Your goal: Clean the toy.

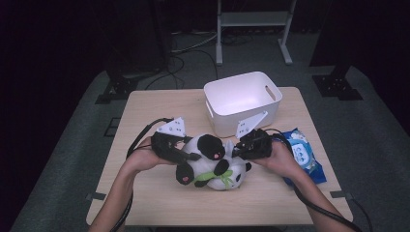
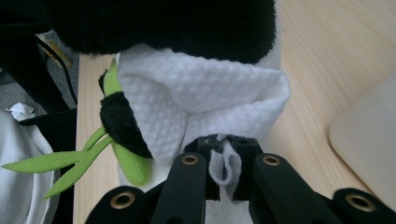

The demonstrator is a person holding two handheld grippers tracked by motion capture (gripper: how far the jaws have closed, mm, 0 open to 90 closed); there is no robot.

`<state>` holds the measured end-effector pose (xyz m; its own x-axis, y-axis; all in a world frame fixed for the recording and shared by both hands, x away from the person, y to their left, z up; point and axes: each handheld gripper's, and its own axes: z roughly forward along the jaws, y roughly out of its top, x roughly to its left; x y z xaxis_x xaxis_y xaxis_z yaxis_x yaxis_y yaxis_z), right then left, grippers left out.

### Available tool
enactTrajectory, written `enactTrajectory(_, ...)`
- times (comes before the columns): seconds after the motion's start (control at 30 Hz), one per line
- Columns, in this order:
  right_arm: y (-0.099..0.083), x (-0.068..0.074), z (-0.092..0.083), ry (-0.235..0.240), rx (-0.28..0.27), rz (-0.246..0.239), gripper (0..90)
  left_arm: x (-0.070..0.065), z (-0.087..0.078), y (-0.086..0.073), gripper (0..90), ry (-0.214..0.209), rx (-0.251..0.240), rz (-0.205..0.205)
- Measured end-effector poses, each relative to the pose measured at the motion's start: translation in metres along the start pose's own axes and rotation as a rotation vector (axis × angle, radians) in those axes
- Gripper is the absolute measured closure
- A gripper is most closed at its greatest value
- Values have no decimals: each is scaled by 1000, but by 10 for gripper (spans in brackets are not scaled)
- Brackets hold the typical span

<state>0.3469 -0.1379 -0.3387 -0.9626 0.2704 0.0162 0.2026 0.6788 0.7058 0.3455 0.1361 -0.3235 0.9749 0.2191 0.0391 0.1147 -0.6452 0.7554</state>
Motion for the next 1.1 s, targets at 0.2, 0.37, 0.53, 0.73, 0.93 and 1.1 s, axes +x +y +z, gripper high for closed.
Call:
enactTrajectory(0.2, 0, 0, -13, -33, 43, -13, 855, -2, 1, 9, 452, 10, 36, 26)
enactTrajectory(0.37, 11, 2, -31, -61, 35, -36, 855, -6, 4, 16, 450, 12, 43, 46)
enactTrajectory(0.53, 23, 3, -43, -82, 32, -63, 856, -8, 9, 23, 447, 2, 62, 70)
enactTrajectory(0.73, 29, 2, -55, -86, -2, -66, 856, -9, 12, 29, 447, -1, 76, 75)
enactTrajectory(0.93, 33, 4, -57, -47, -44, -48, 856, -12, 17, 36, 446, -6, 89, 85)
enactTrajectory(1.1, 25, 4, -48, -23, -22, -33, 857, -13, 23, 35, 436, -3, 88, 77)
